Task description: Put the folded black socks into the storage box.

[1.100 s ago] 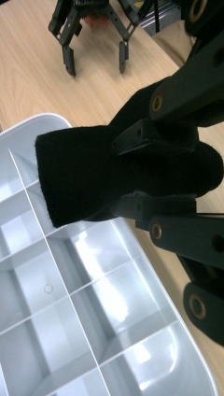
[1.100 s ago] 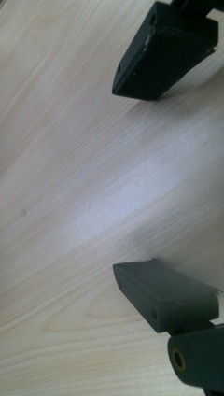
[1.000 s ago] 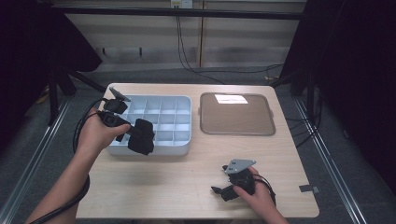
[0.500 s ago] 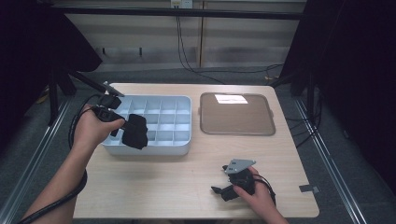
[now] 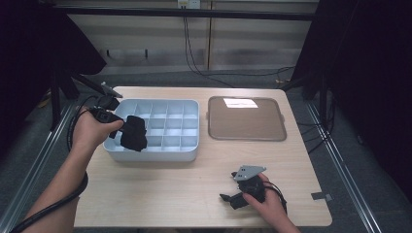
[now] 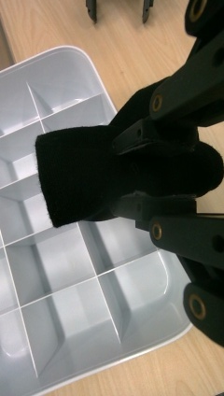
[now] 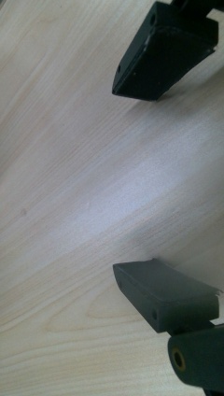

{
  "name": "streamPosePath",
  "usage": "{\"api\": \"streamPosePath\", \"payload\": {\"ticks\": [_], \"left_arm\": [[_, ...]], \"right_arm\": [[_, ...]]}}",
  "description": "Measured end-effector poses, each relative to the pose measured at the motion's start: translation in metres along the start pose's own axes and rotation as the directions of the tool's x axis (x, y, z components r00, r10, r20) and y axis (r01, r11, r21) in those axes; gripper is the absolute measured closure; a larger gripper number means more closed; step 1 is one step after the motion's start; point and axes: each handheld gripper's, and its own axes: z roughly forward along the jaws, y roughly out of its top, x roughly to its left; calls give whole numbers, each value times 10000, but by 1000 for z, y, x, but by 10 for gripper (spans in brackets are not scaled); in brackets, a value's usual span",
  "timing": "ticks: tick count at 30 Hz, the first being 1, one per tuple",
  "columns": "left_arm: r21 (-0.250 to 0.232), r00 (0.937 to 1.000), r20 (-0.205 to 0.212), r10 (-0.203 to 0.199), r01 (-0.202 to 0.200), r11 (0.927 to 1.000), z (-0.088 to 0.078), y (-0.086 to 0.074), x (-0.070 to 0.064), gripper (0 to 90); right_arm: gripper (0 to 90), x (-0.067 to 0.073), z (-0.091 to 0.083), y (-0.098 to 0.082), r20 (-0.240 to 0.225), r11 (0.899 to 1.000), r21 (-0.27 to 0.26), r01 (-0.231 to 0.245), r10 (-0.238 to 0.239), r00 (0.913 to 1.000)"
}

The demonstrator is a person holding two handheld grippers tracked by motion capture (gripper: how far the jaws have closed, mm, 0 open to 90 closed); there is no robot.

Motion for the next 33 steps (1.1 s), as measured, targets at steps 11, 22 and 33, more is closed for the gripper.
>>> {"api": "streamPosePath", "payload": {"ticks": [11, 22, 33], "left_arm": [[-137, 9995, -181, -259, 257, 9996, -5, -1, 16, 717], [-5, 9985, -349, -413, 413, 9991, 2, -3, 29, 717], [36, 9960, -555, -701, 704, 9975, 9, -8, 43, 717]], "right_arm": [[117, 0, 0, 0, -2, 10000, -1, -1, 1, 10000], [117, 0, 0, 0, -5, 10000, 1, -26, 26, 10000], [117, 0, 0, 0, -5, 10000, 1, -24, 24, 10000]]}}
